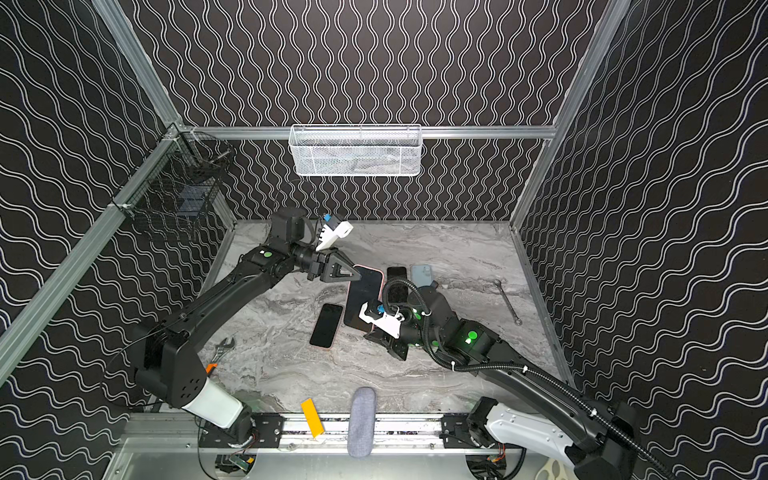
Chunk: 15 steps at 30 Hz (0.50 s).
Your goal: Take the phone out of the phone case
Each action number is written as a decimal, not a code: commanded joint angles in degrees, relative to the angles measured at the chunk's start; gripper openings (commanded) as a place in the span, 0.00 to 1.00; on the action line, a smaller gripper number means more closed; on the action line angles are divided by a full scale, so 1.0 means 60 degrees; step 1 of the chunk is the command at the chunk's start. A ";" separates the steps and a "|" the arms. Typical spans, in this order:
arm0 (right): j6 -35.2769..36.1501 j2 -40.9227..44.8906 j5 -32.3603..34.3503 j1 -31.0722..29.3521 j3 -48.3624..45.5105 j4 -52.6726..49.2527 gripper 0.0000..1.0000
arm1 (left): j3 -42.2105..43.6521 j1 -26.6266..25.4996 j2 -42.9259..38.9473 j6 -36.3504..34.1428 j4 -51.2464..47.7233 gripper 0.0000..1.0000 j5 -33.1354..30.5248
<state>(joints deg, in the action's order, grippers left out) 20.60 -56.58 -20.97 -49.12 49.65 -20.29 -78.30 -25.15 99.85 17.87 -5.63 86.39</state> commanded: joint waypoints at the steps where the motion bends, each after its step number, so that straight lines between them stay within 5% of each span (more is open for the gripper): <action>1: 0.0238 0.0074 0.0184 -0.0016 -0.0006 0.0601 0.24 | -0.0140 -0.0035 0.0008 0.0000 0.0245 0.00 -0.0101; 15: 0.0348 0.0193 0.0316 -0.0234 -0.0017 0.0702 0.22 | -0.0682 -0.0251 0.0966 0.0216 0.0242 0.00 0.0024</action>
<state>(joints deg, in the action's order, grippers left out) 20.64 -55.35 -18.83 -50.06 48.88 -20.01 -81.62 -26.26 104.40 19.29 -5.32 88.03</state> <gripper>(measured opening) 0.225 0.111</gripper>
